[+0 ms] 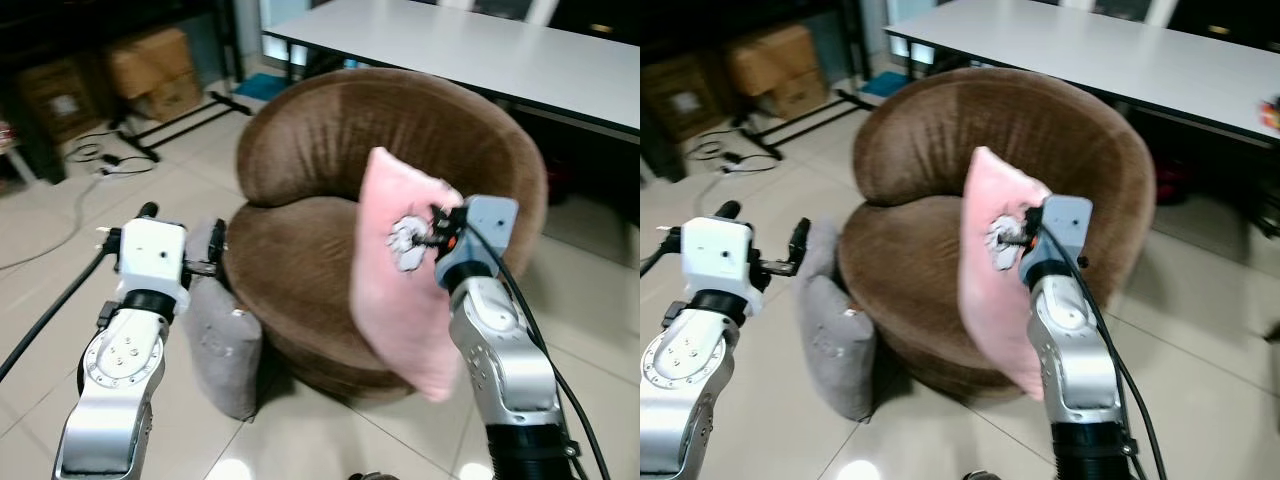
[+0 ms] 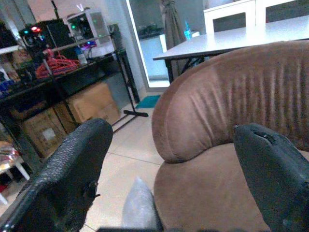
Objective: Move the pillow to the sofa from floor
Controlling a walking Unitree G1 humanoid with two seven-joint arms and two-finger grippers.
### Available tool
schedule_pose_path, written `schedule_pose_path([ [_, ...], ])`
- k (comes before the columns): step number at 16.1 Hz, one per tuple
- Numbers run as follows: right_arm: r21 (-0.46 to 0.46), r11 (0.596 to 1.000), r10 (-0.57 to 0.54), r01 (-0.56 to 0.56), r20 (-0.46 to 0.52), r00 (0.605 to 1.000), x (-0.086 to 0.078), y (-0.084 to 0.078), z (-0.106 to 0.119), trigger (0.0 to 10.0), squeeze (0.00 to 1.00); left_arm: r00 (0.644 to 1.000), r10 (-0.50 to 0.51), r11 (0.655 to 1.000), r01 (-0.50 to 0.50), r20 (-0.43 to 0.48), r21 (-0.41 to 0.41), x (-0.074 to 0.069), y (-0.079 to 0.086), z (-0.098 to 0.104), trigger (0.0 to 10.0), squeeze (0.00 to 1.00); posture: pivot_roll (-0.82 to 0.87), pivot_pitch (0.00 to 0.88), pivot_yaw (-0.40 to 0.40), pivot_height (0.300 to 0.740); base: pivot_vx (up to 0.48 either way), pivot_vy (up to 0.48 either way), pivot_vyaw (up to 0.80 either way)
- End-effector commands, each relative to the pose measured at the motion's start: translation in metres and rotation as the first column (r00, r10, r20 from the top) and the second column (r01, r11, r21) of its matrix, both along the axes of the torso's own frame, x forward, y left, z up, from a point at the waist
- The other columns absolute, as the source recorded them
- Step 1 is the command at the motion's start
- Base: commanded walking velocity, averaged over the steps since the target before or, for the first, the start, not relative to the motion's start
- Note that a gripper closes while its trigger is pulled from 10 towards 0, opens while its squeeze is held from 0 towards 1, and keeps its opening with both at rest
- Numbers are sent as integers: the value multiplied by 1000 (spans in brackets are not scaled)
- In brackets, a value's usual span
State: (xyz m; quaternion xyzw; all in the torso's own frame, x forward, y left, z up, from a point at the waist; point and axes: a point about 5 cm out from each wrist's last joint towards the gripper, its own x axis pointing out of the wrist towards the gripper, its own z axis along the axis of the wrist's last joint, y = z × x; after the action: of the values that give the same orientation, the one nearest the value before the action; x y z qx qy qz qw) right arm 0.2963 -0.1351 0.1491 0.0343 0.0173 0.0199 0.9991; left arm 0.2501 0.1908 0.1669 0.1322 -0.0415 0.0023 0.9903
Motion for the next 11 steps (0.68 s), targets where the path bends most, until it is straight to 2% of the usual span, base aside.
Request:
schedule_pose_path([
  [1, 26, 997, 77, -78, 49, 996, 1, 6, 12, 10000, 0, 1000, 0, 1000, 0, -9, -7, -1, 0, 0, 10000, 0, 17, 0, -9, 740, 0, 0, -419],
  [2, 82, 988, 128, -131, 42, 991, 1, 11, 12, 10000, 0, 1000, -14, 1000, 14, -15, 8, -2, -1, -1, 10000, 0, 16, 0, -9, 740, 0, 0, 0],
  [3, 100, 984, 144, -148, 50, 988, -1, 16, 14, 10000, 0, 1000, -28, 1000, 28, -15, -3, -5, -1, 0, 10000, 0, 10, 0, -7, 740, 0, 0, 0],
  [4, 50, 988, 140, -143, 60, 988, -2, 17, 14, 10000, 0, 999, -28, 1000, 28, -18, -3, -6, 0, -2, 10000, 0, 11, 0, -14, 740, 0, 0, 0],
  [6, 30, 987, 155, -157, 60, 986, -4, 19, 13, 10000, 0, 1000, -26, 1000, 26, -12, -10, -6, 0, -1, 10000, 0, 12, 0, -21, 740, 0, 0, 0],
  [8, 36, 993, 114, -117, 69, 991, -3, 15, 15, 10000, 0, 1000, -29, 1000, 29, -12, -13, -6, 0, 1, 10000, 0, 14, 0, -16, 740, 0, 0, 0],
  [11, 85, 989, 115, -121, 63, 991, 3, 11, 15, 10000, 0, 999, -47, 999, 47, -17, -11, -6, -3, 1, 10000, 0, 27, 0, -17, 740, 161, 0, -767],
])
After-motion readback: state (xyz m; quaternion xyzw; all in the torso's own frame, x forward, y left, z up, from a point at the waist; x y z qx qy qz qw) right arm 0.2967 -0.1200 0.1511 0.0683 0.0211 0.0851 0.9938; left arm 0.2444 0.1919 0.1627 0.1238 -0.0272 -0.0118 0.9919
